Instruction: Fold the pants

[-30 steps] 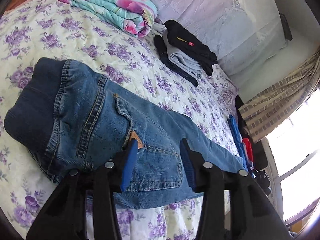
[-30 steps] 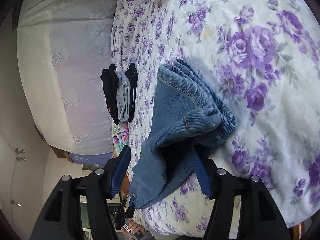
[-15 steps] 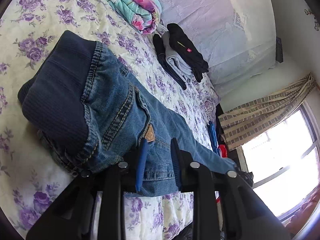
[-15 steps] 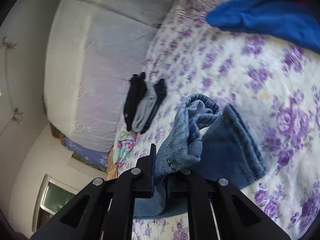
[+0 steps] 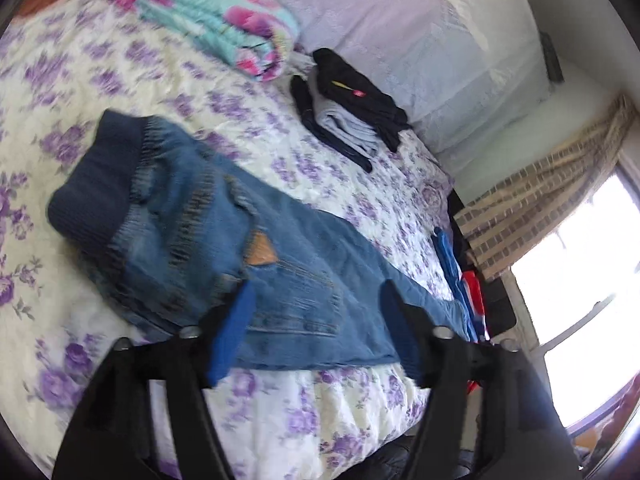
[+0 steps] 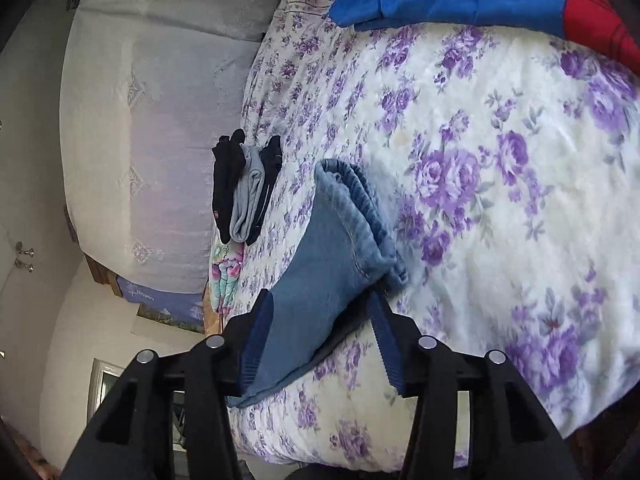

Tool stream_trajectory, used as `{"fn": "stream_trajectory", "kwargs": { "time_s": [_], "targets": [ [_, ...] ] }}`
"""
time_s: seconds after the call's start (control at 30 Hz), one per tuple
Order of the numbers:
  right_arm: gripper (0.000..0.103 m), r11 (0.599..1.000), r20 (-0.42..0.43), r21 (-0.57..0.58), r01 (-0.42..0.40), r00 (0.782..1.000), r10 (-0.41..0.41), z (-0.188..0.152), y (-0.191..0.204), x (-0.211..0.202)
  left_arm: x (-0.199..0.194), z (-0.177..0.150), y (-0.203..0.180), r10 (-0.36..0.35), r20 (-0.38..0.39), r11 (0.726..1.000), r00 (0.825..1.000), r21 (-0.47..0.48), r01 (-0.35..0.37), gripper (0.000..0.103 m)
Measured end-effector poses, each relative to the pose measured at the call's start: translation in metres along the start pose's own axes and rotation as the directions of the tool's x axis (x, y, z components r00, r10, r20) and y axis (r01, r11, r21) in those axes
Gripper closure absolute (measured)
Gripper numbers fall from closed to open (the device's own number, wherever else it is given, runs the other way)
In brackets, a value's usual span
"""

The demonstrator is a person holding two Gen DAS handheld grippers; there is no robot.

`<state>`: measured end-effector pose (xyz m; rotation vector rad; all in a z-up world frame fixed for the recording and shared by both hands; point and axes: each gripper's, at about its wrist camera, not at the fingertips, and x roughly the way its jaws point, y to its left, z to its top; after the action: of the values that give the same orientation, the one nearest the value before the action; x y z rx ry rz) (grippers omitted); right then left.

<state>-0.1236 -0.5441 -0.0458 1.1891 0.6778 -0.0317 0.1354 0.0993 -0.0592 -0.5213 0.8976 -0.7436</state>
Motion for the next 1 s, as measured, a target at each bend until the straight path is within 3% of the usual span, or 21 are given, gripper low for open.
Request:
{"fn": "stream_trajectory", "kwargs": {
  "time_s": [0.1, 0.3, 0.43, 0.53, 0.57, 0.6, 0.63, 0.67, 0.73, 0.83, 0.93, 1.0],
  "targets": [
    [0.045, 0.999, 0.007, 0.052, 0.001, 1.000, -0.001, -0.016, -0.007, 0.010, 0.011, -0.009, -0.025, -0.055, -0.027, 0.998, 0.998, 0.040, 0.056, 0.036],
    [0.028, 0.993, 0.185, 0.108, 0.044, 0.981, -0.064, -0.024, -0.005, 0.021, 0.053, -0.024, -0.056, -0.090, -0.102, 0.993, 0.991, 0.074, 0.098, 0.030],
    [0.003, 0.991, 0.208, 0.059, 0.121, 0.969, -0.131, -0.020, 0.013, 0.040, 0.083, -0.026, -0.060, -0.141, -0.145, 0.989, 0.979, 0.027, 0.147, 0.030],
    [0.004, 0.989, 0.246, 0.021, 0.144, 0.959, -0.144, -0.018, 0.020, 0.050, 0.097, -0.030, -0.065, -0.138, -0.146, 0.988, 0.980, 0.050, 0.146, 0.030],
    [0.007, 0.992, 0.255, 0.005, 0.129, 0.959, -0.126, -0.017, 0.020, 0.051, 0.100, -0.031, -0.067, -0.122, -0.141, 0.989, 0.983, 0.068, 0.132, 0.030],
    [0.028, 0.995, 0.251, -0.006, 0.100, 0.963, -0.095, -0.017, 0.019, 0.052, 0.103, -0.033, -0.067, -0.102, -0.139, 0.990, 0.985, 0.081, 0.114, 0.030],
    [0.062, 0.999, 0.229, 0.002, 0.049, 0.972, -0.048, -0.014, 0.014, 0.056, 0.106, -0.034, -0.066, -0.078, -0.142, 0.992, 0.987, 0.088, 0.091, 0.030],
    [0.073, 0.999, 0.189, 0.037, -0.006, 0.982, -0.001, -0.010, 0.005, 0.061, 0.108, -0.035, -0.064, -0.071, -0.144, 0.993, 0.987, 0.086, 0.084, 0.030],
    [0.080, 0.997, 0.164, 0.064, -0.053, 0.986, 0.042, -0.005, -0.005, 0.065, 0.109, -0.037, -0.061, -0.060, -0.149, 0.994, 0.987, 0.082, 0.073, 0.031],
    [0.090, 0.996, 0.181, -0.024, -0.081, 0.980, 0.084, 0.011, 0.010, 0.055, 0.107, -0.034, -0.064, -0.054, -0.146, 0.995, 0.988, 0.078, 0.066, 0.031],
    [0.090, 0.985, 0.167, -0.107, -0.137, 0.974, 0.154, 0.031, 0.032, 0.041, 0.107, -0.030, -0.074, -0.045, -0.132, 0.993, 0.990, 0.099, 0.059, 0.031],
    [0.090, 0.989, 0.167, -0.120, -0.089, 0.980, 0.108, 0.042, 0.028, 0.044, 0.115, -0.031, -0.076, -0.034, -0.126, 0.993, 0.991, 0.108, 0.047, 0.031]
  ]
}}
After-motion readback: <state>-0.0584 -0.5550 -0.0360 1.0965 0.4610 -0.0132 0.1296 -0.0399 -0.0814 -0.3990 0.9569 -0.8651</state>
